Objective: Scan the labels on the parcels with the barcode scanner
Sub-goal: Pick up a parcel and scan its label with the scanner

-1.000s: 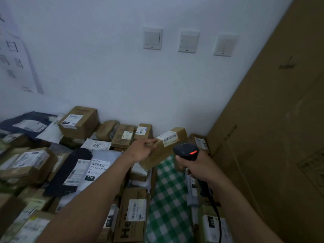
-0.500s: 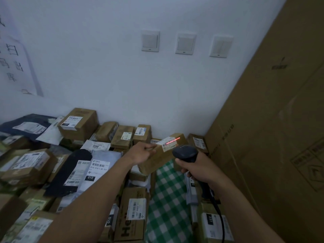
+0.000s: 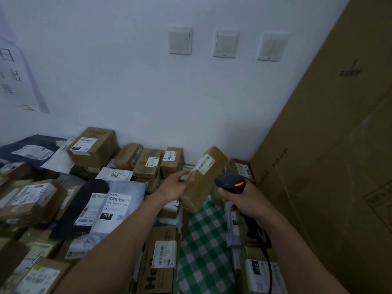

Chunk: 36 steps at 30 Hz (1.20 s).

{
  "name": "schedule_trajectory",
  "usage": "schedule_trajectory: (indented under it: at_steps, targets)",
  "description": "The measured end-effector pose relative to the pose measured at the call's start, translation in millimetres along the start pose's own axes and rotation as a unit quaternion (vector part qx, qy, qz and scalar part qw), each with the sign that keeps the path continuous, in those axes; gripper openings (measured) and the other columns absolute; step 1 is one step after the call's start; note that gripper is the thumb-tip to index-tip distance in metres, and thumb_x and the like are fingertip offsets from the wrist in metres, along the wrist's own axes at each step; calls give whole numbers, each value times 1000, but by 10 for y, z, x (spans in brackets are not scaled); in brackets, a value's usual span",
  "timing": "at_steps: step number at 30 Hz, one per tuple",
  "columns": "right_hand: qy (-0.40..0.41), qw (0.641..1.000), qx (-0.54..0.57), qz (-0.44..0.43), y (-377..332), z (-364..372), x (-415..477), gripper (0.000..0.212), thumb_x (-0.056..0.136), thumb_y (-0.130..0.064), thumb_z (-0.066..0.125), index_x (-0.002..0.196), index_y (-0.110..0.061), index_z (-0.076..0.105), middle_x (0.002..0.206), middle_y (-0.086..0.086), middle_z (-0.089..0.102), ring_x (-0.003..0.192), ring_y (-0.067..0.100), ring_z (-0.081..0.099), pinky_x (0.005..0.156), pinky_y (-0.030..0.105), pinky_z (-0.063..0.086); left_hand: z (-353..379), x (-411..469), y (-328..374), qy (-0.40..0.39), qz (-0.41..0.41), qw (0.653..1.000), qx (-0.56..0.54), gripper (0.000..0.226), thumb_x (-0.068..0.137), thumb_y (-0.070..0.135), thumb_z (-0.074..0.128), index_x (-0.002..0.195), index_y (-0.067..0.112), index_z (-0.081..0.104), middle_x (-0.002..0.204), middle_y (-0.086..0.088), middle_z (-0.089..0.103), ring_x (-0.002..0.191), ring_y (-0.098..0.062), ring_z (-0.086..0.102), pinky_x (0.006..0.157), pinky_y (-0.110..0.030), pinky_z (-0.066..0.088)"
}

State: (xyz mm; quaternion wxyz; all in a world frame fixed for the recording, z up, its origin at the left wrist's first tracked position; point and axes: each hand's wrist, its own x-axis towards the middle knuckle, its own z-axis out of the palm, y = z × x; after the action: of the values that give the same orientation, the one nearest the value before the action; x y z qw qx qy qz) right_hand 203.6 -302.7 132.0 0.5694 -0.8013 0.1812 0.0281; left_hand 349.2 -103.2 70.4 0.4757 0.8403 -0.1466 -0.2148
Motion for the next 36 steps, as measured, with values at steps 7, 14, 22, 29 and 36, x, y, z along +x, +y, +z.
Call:
schedule_trajectory:
  at_steps: [7,14,22,29,36]
  targets:
    - [39,996,50,70,313,-167,519,29,90,-36,78,111,-17,71,89,5,78,67,16,66,58,30,52,734,319,-137,13,-26,999,-23,52,107,43,48,154,25,35,149,-8,53,133,-30,54,110,-51,47]
    - [4,992,54,110,429,-141,1103,20,93,-36,76,107,-23,71,99,2,78,83,17,71,65,29,55,1177,993,-490,81,-131,986,61,62,105,38,52,158,24,25,153,-23,38,139,-39,39,110,-48,38]
    - [-3,984,79,162,747,-175,1559,13,95,-31,74,95,-19,70,105,13,77,68,15,62,64,32,51,1426,1725,-711,129,-158,964,170,55,103,43,51,152,35,27,148,-21,29,123,-45,50,96,-53,46]
    - [-3,974,101,203,1107,-228,1822,21,93,-36,75,105,-19,70,99,7,77,73,16,64,69,34,54,1607,2173,-879,101,-167,949,246,51,105,41,50,151,30,30,155,-25,22,138,-47,30,104,-60,40]
    - [-2,968,119,219,1261,-261,1905,21,94,-34,75,107,-18,71,103,8,77,73,16,63,66,31,54,1723,2304,-1080,87,-177,933,300,76,102,44,52,161,19,11,161,-23,14,145,-42,21,112,-58,32]
